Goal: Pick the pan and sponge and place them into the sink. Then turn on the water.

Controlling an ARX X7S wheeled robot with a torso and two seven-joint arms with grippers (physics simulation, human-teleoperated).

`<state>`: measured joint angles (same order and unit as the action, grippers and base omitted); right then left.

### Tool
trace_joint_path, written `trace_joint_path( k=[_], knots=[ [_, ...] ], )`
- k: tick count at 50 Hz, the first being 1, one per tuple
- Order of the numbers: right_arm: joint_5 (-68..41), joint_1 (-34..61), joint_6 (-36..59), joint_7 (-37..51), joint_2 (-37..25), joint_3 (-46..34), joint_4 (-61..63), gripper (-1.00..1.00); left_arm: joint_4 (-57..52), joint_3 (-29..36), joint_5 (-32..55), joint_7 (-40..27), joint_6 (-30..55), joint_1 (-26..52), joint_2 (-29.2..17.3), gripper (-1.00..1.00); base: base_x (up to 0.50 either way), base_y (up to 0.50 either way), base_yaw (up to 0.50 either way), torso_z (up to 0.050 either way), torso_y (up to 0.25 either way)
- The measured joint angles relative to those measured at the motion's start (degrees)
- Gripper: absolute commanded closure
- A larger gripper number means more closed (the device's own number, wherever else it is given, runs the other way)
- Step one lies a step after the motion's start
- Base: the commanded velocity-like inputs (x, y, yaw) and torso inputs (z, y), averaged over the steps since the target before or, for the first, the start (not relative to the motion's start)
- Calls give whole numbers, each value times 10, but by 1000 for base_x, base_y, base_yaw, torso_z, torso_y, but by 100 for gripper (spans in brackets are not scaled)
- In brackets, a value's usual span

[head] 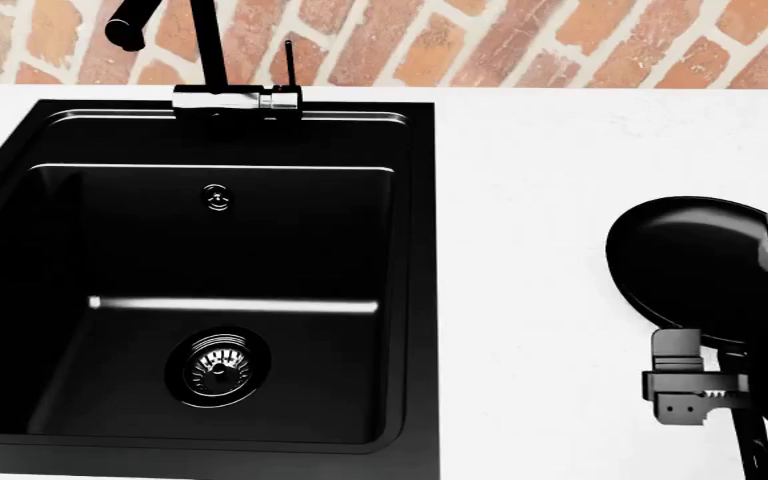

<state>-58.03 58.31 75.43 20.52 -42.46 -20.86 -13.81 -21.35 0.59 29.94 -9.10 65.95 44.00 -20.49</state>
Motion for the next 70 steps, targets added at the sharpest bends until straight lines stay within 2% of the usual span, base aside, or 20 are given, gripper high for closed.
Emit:
trace_joint_path(
  k=[19,20,41,70],
  knots=[
    [53,32,-46,-64,27,-63,-86,-100,2,3,3,-2,-2,-2,-4,-100,0,0,0,0,0],
    [54,32,-48,-66,27,-64,-88,100,2,3,3,-2,-3,-3,-4,-100,0,0,0,0,0],
    [67,38,-65,-67,20,-76,-77,100,5,8,6,-4,-6,-4,-5,-100,0,0,0,0,0],
    [45,28,-139,-123,-6,-93,65,100,3,4,13,-7,-7,-6,-12,-100,0,0,0,0,1]
  ],
)
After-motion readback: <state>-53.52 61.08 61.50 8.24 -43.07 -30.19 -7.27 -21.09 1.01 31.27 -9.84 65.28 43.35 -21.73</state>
